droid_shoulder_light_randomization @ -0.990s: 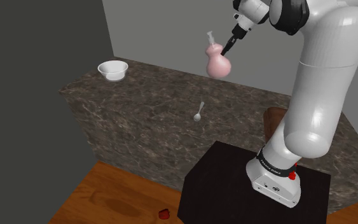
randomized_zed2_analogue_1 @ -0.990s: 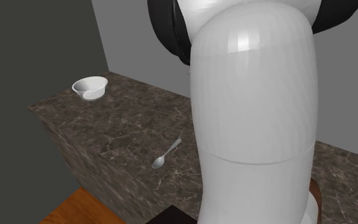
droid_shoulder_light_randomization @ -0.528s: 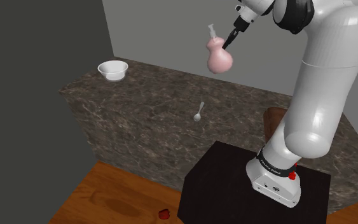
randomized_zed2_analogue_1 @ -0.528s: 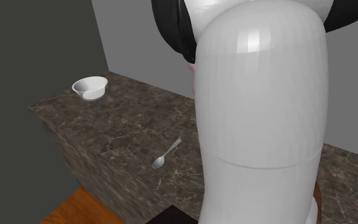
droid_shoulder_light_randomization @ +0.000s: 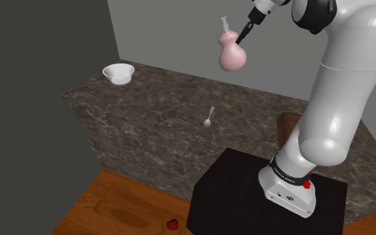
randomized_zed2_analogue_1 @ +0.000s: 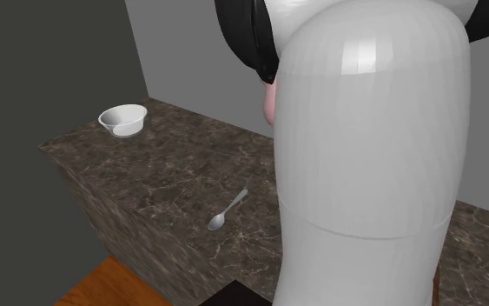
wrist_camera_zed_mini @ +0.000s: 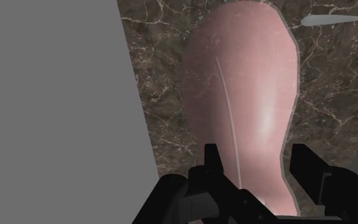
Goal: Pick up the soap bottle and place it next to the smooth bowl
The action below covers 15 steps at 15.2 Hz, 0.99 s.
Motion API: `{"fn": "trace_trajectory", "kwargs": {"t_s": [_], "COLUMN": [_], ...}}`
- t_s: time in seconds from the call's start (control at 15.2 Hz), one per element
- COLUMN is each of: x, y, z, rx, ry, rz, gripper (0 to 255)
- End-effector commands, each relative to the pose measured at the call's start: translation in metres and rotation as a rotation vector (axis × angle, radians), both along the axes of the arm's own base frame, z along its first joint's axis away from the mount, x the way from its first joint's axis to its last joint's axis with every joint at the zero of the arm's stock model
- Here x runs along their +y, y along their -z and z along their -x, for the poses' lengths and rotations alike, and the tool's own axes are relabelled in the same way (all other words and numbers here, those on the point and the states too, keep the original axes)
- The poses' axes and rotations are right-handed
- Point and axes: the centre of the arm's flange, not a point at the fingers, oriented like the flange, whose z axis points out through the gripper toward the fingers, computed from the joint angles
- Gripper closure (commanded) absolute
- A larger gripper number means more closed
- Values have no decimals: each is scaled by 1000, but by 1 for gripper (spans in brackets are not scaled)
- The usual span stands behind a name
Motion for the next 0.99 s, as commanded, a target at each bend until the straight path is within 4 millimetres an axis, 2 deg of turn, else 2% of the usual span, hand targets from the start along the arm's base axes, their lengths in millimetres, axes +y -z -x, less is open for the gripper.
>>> {"fn": "trace_trajectory", "kwargs": {"t_s": [0.0,0.92], "x": [-1,-1], "y": [-11,-85], "z": [-1,-1], "rx": [-1,-1], "ry": [0,0], "rz": [0,0], "gripper": [255,255]}}
